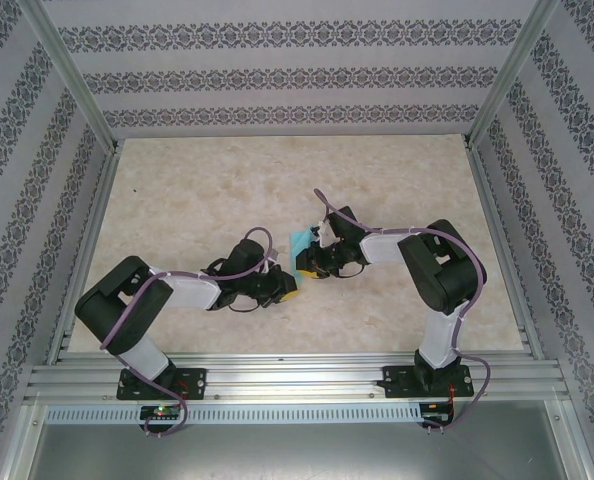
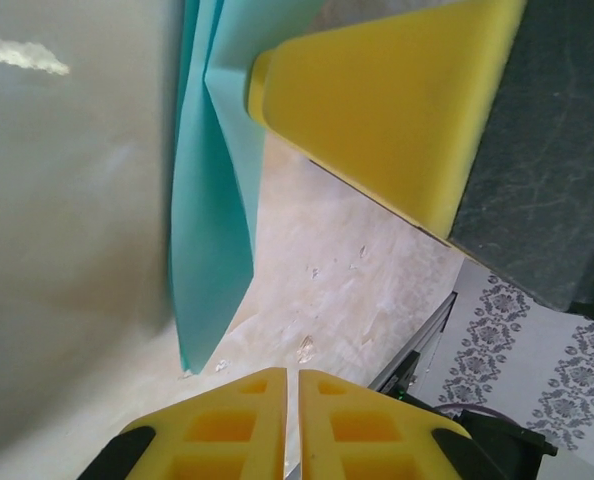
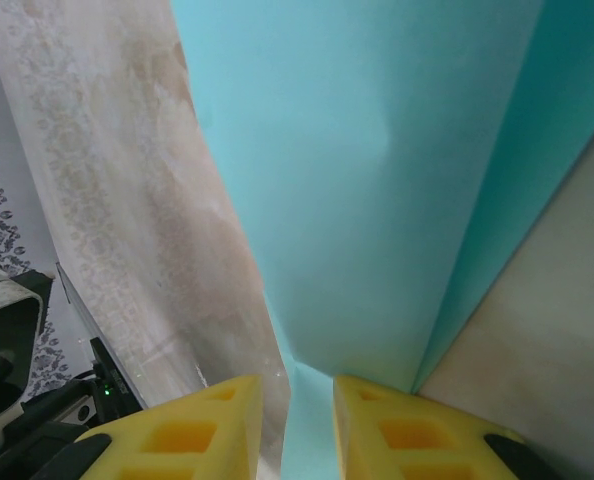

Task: Fold a paper plane with a square sheet of paper (fold left side to right side)
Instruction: Fold the wing for the fifth time at the center of the table.

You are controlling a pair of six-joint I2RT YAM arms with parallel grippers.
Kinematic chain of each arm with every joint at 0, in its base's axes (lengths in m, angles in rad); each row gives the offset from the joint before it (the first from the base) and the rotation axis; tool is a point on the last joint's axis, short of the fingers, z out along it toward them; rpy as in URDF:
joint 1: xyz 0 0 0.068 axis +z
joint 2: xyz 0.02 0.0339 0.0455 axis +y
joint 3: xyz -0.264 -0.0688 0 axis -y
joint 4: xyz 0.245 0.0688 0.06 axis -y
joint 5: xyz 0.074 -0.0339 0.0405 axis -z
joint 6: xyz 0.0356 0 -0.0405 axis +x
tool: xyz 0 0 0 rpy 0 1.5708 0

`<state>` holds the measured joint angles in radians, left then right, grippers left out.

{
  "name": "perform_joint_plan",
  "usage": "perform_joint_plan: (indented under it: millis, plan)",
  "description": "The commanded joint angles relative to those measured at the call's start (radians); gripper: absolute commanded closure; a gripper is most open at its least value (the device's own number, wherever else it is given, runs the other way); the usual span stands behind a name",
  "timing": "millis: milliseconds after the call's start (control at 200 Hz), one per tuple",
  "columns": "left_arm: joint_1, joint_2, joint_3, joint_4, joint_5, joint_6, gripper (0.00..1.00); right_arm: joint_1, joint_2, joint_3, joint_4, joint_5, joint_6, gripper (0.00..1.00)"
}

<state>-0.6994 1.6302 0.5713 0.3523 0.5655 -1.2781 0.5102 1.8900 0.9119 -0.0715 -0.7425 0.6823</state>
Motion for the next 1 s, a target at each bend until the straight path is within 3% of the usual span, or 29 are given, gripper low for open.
perform_joint_plan:
  millis: [0, 470, 994]
  plan:
    - [-0.014, 0.002, 0.015, 0.086, -0.019, -0.042, 0.87, -0.001, 0.064, -0.017, -0.066, 0.092, 0.005, 0.73]
    - [-0.012, 0.085, 0.106, 0.004, -0.057, 0.003, 0.90, -0.004, 0.064, -0.022, -0.063, 0.092, 0.002, 0.73]
    - [-0.005, 0.121, 0.089, -0.075, -0.066, -0.014, 0.92, -0.006, 0.066, -0.023, -0.062, 0.092, 0.000, 0.74]
